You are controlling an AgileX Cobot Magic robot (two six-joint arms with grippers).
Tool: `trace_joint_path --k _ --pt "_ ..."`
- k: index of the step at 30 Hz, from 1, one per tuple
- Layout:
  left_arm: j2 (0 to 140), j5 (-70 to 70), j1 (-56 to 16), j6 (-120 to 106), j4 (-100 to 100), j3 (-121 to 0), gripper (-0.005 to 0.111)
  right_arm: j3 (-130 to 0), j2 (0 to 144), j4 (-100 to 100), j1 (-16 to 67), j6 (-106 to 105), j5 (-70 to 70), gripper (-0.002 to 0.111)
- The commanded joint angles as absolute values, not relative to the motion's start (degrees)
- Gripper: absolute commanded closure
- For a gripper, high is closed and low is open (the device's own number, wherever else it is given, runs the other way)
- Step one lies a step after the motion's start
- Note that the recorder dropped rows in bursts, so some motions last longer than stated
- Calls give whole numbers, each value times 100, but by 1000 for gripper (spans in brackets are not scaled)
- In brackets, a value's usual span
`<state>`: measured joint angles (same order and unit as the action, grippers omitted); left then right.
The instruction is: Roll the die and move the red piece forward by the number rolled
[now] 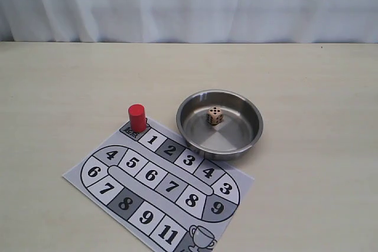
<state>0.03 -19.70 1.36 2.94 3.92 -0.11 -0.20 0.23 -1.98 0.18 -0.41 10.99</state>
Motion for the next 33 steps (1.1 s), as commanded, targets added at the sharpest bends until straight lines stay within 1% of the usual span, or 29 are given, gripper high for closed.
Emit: trace_joint_path --k 1,6,9,15,23,27,33 --pt "0 -1901 136 326 389 0 107 0 0 -167 0 -83 570 104" --pt "0 -1901 136 326 389 0 107 0 0 -214 0 -43 -493 104" --pt "0 -1901 136 326 389 0 107 0 0 -347 0 -43 -839 104" --pt "0 -1901 136 326 389 0 107 -528 0 -728 0 -43 -64 104" --pt "0 -1901 136 326 389 0 107 -1879 41 -680 0 -43 1173 104" --pt "0 -1901 136 326 389 0 107 -2501 532 -680 0 -43 1799 104" --pt "0 -1901 136 326 389 0 107 -3353 1664 -680 0 -43 2432 104"
